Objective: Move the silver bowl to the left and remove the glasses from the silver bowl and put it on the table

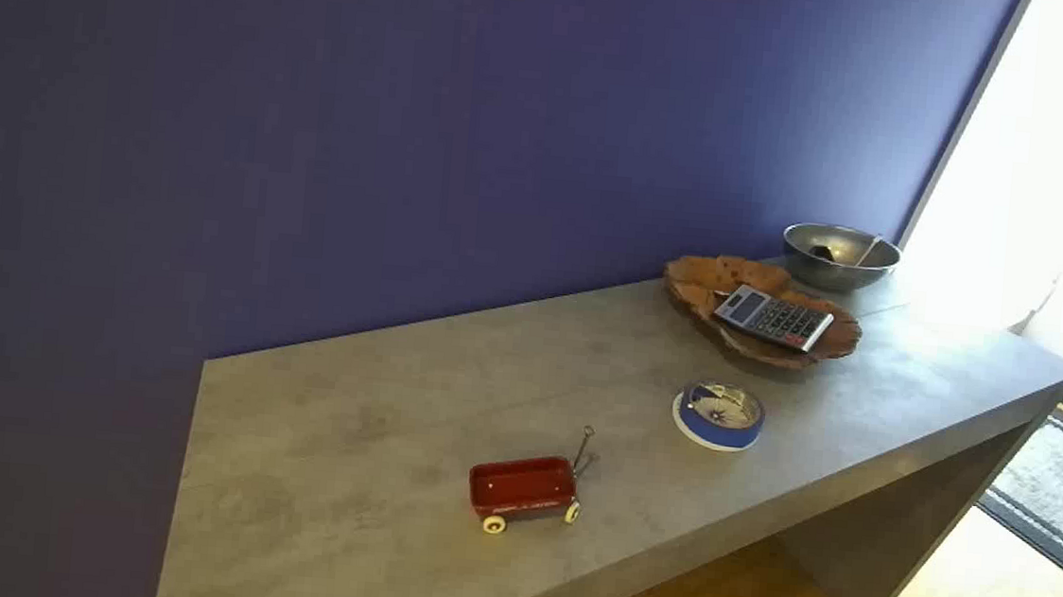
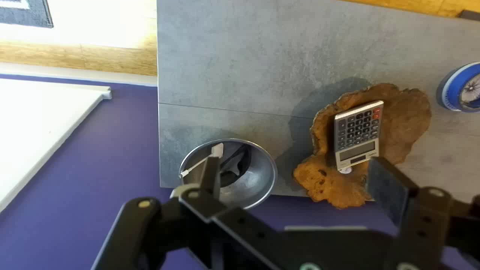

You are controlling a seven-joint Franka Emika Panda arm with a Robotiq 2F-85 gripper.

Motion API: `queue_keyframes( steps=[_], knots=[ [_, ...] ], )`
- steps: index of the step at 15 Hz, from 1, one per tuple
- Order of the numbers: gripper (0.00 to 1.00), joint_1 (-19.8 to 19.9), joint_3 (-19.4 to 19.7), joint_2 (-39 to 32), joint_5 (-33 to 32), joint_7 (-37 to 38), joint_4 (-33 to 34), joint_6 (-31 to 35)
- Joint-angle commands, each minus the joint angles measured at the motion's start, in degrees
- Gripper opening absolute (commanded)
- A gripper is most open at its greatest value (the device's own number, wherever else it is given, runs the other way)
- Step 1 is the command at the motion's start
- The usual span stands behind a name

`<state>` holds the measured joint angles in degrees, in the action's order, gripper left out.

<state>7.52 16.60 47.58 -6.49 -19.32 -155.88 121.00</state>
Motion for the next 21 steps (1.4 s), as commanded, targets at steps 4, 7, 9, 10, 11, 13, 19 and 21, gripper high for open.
queue_keyframes(
  steps=[4, 7, 9, 10, 11, 13, 19, 21],
  knots=[
    [1.00, 0.2, -0.3, -0.1, 0.3, -0.2, 0.1, -0.1],
    [1.00, 0.2, -0.3, -0.1, 0.3, -0.2, 0.1, -0.1],
    [1.00, -1.1, -0.9, -4.6, 0.8, 0.9, 1.6, 2.3],
    [1.00, -0.7, -1.7, -7.0, 0.8, 3.3, 1.8, 4.8],
    [1.00, -0.9, -1.5, -10.0, 2.1, 5.6, 2.1, 7.6],
    [1.00, 0.2, -2.3, -16.7, 3.1, 11.1, 1.9, 15.0],
    [1.00, -2.0, -0.8, -38.5, 4.4, 26.0, 3.5, 28.5],
    [1.00, 1.0, -3.5, -34.5, 4.5, 23.7, 1.0, 27.4]
  ],
)
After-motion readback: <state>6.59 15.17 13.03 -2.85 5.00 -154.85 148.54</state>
